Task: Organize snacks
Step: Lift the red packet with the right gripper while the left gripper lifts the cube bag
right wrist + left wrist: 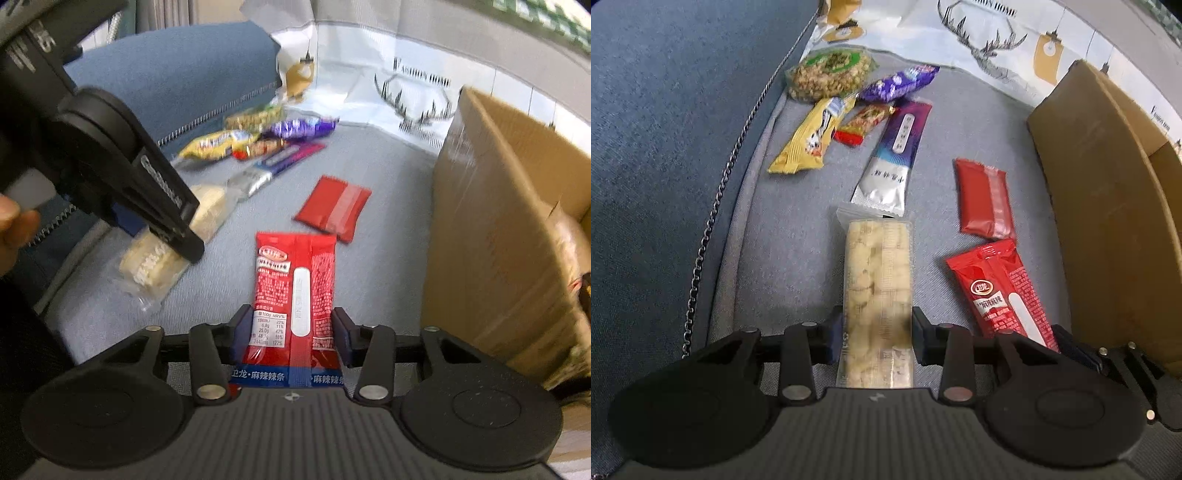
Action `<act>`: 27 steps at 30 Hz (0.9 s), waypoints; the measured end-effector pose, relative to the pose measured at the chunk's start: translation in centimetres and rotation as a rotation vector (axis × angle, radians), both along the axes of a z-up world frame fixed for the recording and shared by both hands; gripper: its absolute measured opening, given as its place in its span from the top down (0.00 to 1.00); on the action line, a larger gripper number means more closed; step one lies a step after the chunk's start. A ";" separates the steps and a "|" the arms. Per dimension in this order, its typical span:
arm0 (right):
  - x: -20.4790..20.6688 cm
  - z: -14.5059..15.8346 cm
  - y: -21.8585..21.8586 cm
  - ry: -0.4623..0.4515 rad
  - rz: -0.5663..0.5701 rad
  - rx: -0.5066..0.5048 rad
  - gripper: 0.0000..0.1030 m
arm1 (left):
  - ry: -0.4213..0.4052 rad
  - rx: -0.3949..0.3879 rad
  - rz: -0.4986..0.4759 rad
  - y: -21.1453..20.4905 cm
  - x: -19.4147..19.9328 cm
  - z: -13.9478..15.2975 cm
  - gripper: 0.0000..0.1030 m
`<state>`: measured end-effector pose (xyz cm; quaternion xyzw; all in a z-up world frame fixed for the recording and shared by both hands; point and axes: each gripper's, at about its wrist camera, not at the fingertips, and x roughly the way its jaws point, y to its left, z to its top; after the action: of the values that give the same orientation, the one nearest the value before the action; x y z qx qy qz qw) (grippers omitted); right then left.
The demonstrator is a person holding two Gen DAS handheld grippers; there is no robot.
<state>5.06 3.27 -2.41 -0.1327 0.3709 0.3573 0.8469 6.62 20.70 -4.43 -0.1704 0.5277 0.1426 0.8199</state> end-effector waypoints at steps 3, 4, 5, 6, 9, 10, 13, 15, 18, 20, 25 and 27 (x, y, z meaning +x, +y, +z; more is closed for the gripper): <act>-0.4 0.7 -0.3 -0.042 0.004 0.014 0.55 | -0.058 0.012 0.000 -0.2 -0.8 0.9 0.61; -0.6 1.0 -0.4 -0.053 0.005 0.020 0.55 | -0.078 0.017 0.002 -0.2 -1.0 1.1 0.61; -0.7 1.2 -0.5 -0.063 0.005 0.027 0.55 | -0.100 0.024 0.005 -0.2 -1.4 1.5 0.61; -0.8 1.5 -0.7 -0.073 0.004 0.035 0.55 | -0.125 0.032 0.008 -0.3 -1.8 1.8 0.61; -1.5 2.3 -1.1 -0.107 0.005 0.056 0.55 | -0.198 0.055 0.018 -0.5 -2.7 3.0 0.61; -1.7 2.6 -1.4 -0.123 0.005 0.066 0.55 | -0.219 0.061 0.020 -0.7 -3.0 3.3 0.61; -2.4 3.8 -2.2 -0.167 0.007 0.094 0.55 | -0.284 0.082 0.025 -1.1 -3.9 4.3 0.61; -2.8 4.8 -3.0 -0.194 0.000 0.119 0.55 | -0.322 0.094 0.027 -1.4 -4.4 4.9 0.61; -3.2 6.3 -4.4 -0.223 -0.035 0.161 0.55 | -0.379 0.100 0.029 -1.7 -5.0 5.6 0.61; -3.2 7.5 -5.5 -0.236 -0.064 0.204 0.55 | -0.409 0.094 0.036 -1.7 -5.3 5.9 0.61; -2.3 10.4 -8.9 -0.316 -0.110 0.289 0.55 | -0.455 0.114 0.025 -2.3 -5.8 6.4 0.61; -1.4 11.2 -10.5 -0.340 -0.135 0.307 0.55 | -0.464 0.125 0.013 -2.7 -5.8 6.5 0.61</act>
<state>3.63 -7.19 8.80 -0.0358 0.1721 0.3247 0.9294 0.81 18.05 2.11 -0.1508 0.3142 0.1373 0.9272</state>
